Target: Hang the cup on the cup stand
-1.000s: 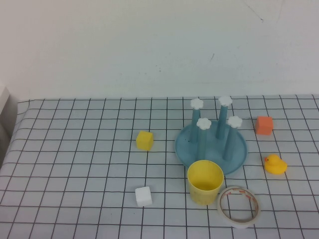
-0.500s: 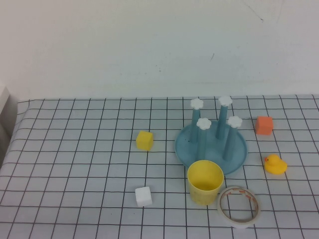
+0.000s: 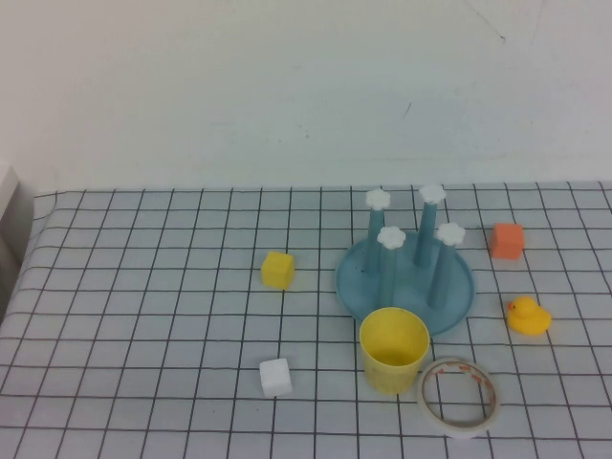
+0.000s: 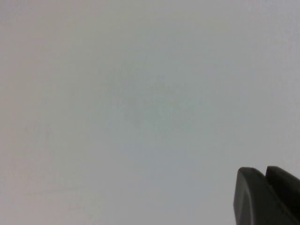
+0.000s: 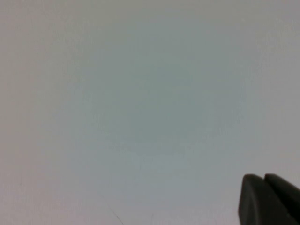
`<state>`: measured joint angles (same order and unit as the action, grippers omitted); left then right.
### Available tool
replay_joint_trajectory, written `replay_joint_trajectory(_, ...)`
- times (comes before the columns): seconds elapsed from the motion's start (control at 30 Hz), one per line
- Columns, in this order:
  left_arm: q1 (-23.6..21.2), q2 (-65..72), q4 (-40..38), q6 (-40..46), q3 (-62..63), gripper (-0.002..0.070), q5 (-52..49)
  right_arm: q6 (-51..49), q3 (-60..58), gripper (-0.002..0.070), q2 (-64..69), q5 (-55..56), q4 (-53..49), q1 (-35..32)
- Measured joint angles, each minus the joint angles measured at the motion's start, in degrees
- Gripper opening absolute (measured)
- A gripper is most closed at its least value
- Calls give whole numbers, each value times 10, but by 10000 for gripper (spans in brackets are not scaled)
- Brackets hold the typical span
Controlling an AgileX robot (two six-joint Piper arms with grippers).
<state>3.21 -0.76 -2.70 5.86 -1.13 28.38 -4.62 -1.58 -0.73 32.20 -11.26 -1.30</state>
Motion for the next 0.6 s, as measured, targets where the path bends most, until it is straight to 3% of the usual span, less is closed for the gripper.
replay_joint_trajectory(0.17,0,0,0,-25,0,18,57,-2,1,-1,0,-17,0,0)
replay_joint_trajectory(0.3,0,0,1,-44,7,8,62,0,53,-1,0,-135,-12,0)
replay_joint_trajectory(0.6,0,25,2,-52,219,1,-297,23,209,-1,42,-313,-65,0)
